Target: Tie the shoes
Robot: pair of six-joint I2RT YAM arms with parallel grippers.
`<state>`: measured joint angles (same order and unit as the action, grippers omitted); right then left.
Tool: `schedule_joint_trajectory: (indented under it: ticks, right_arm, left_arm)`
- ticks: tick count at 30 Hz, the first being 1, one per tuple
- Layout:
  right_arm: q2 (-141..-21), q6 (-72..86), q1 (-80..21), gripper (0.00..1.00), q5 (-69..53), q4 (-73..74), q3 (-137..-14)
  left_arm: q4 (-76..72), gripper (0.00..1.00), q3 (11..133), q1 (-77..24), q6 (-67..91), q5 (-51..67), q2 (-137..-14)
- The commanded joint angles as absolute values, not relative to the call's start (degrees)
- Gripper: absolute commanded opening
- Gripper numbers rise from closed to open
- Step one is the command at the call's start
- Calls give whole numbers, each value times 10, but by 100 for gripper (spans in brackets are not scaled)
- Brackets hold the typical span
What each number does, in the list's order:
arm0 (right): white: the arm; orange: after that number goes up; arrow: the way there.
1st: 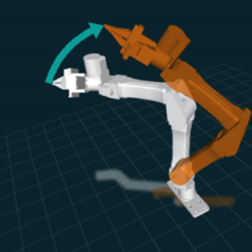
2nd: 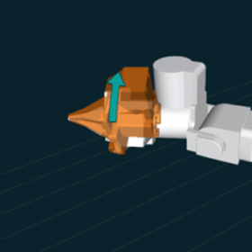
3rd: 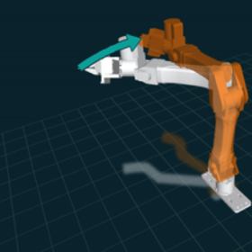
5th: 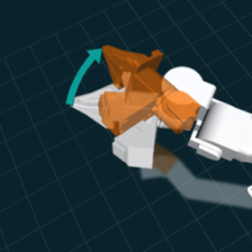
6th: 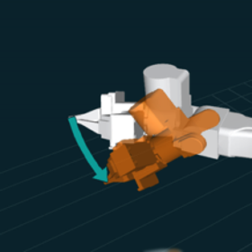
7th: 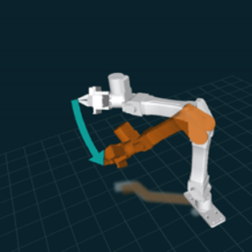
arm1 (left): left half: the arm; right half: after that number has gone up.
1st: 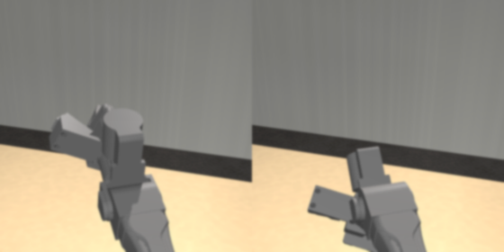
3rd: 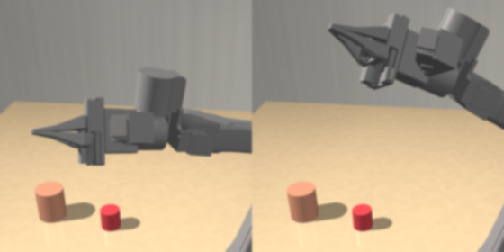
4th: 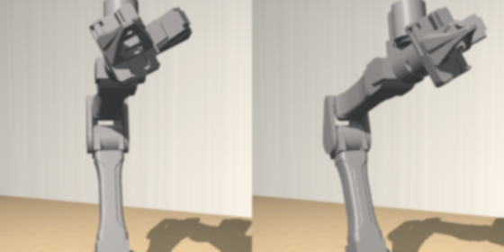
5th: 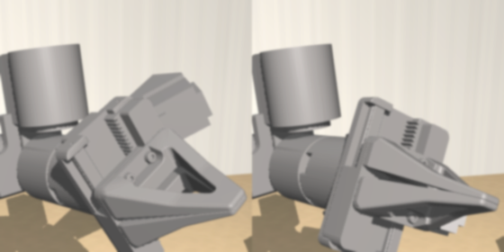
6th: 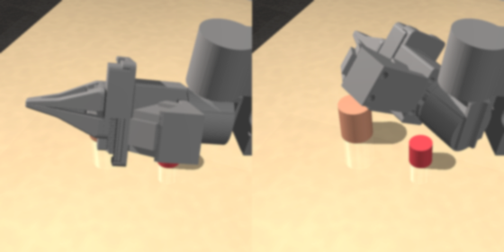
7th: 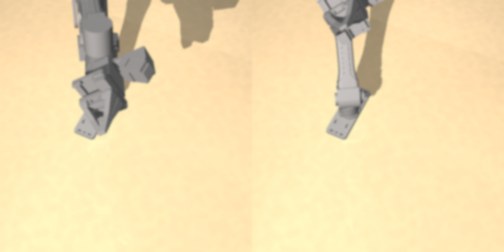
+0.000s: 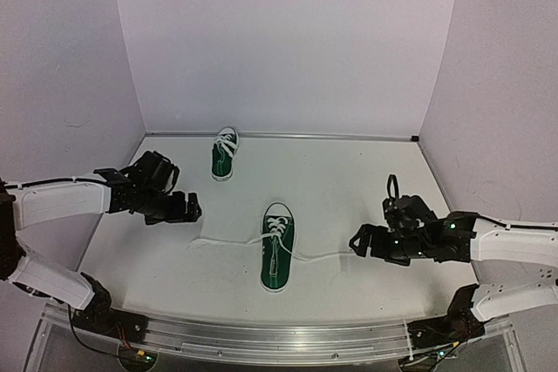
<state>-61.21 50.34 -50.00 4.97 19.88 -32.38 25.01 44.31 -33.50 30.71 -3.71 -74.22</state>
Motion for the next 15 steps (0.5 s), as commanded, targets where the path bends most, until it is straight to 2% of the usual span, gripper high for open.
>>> schedule_joint_trajectory:
  ticks: [1, 12, 15]
  right_arm:
    - [-628, 434, -498, 98, 58, 209, -376]
    - [-651, 420, -498, 98, 5, 176, -411]
    - [-653, 422, -498, 98, 2, 169, -408]
  left_arm:
    - [158, 99, 482, -433, 117, 11, -753]
    - [22, 81, 449, -459, -121, 184, -830]
    - [23, 71, 459, -459, -171, 192, -859]
